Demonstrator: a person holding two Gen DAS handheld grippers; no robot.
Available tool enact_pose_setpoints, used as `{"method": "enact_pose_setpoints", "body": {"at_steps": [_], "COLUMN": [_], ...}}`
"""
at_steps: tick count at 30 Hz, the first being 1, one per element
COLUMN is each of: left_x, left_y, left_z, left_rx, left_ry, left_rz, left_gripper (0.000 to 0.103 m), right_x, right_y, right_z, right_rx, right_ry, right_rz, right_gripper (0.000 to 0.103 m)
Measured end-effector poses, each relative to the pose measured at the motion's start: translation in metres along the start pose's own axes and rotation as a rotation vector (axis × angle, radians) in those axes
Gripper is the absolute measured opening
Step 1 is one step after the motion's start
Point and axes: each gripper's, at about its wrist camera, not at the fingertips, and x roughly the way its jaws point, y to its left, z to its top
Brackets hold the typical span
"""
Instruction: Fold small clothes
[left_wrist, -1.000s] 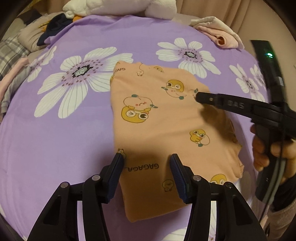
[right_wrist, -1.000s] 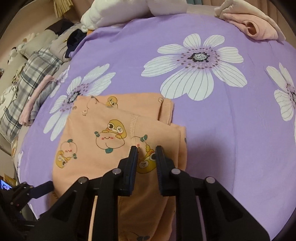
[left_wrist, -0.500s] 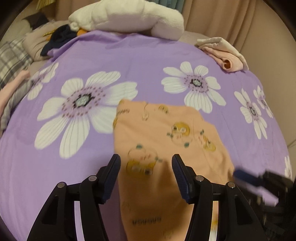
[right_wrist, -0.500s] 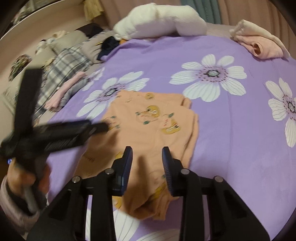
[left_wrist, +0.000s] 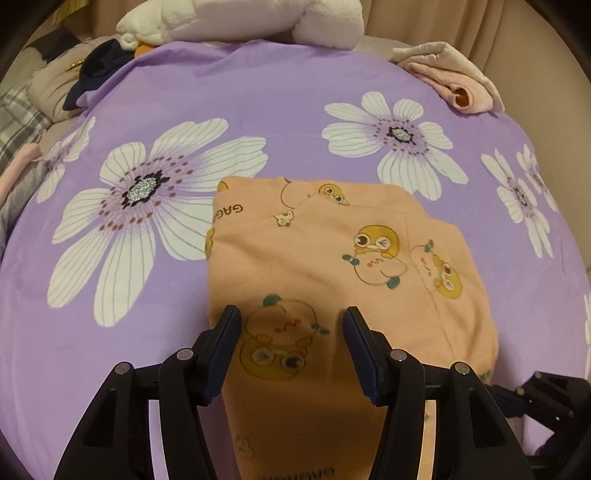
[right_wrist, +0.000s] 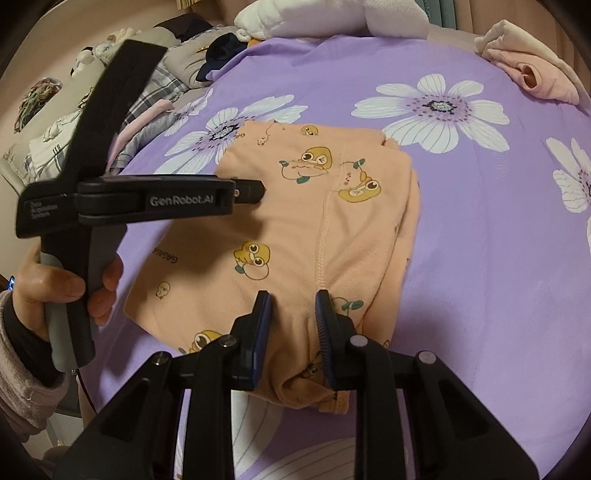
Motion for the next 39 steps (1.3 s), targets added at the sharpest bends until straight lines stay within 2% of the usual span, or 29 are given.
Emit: {"method": "enact_pose_setpoints", "body": {"at_steps": [6,11,17,25,33,39], "left_x": [-0.037,-0.053,-0.04,-0.04,-0.046,-0.046], "left_y": [-0.004,-0.008,-0.013,-0.011,-0.002,-0.002], "left_z": [-0.027,-0.05,-0.069,-0.08,-0.091,-0.094], "left_rx": [0.011,0.009,0.054,0.053,0.025,0.01], "left_ry": [-0.046,-0.068,-0.045,-0.079,-0.051,-0.043], "left_rz": [-0.037,-0.049,0.006,0.015,0.005,0.0], "left_gripper": [0.057,0.057,0.057,0.057,0.057,0.057], "right_x": [-0.013,-0.017,-0.004,-0.001,-0.016,-0.008], "right_y": [-0.001,0.003,0.006,-0.008,-0.006,-0.006], "right_z": [-0.002,-0.003,-0.009,-0.012,-0.015,-0.02], "right_rx": [0.016,0.031,0.031,0.081,0.076,0.067], "right_ry": [-0.038,-0.073,-0.028,-0.018,-0.031,-0.006], "right_rz": [0.023,0.044,0.019,0.034,0.036,0.021], "right_gripper": [0.026,0.026,0.023,0.016,0.017,0.016]}}
